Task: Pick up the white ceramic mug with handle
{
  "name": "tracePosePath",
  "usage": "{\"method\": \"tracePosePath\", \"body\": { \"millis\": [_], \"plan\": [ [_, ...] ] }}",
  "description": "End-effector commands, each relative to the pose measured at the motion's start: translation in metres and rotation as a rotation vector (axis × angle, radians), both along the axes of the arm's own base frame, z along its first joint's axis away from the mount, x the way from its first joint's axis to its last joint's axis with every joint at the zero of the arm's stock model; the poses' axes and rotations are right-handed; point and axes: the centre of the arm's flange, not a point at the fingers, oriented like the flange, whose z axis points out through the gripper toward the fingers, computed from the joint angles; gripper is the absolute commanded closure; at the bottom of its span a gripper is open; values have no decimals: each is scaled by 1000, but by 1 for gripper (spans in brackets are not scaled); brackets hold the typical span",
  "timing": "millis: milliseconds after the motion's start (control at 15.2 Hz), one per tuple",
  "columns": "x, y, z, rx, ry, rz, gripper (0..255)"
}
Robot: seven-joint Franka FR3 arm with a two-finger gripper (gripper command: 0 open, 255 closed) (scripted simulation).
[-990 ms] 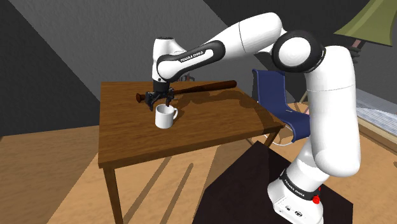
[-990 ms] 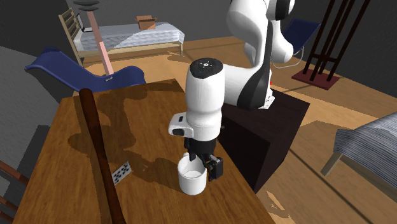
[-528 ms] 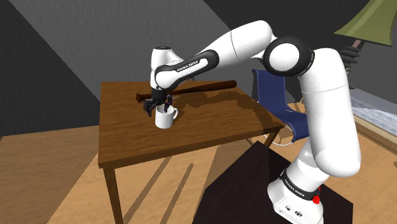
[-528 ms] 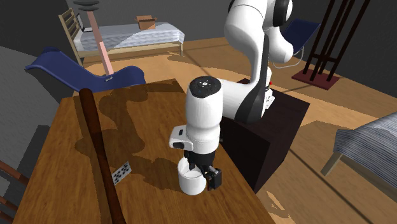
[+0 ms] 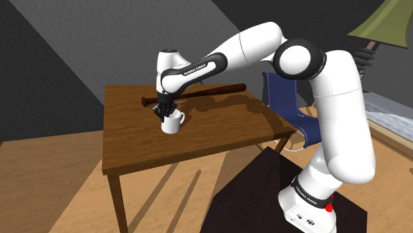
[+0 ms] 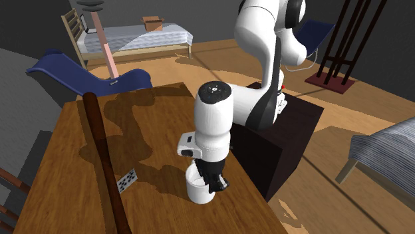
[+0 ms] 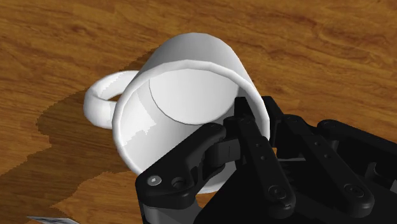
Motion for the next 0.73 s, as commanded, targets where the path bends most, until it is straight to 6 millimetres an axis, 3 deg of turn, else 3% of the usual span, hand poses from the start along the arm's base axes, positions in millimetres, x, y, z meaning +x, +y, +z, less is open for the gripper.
{"method": "tracePosePath", "body": {
  "millis": [0, 132, 660],
  "plan": [
    [0, 0, 0, 0, 0, 0, 255],
    [0, 0, -1, 0, 0, 0, 255],
    [0, 0, 42, 0, 0, 0, 255]
  ]
}}
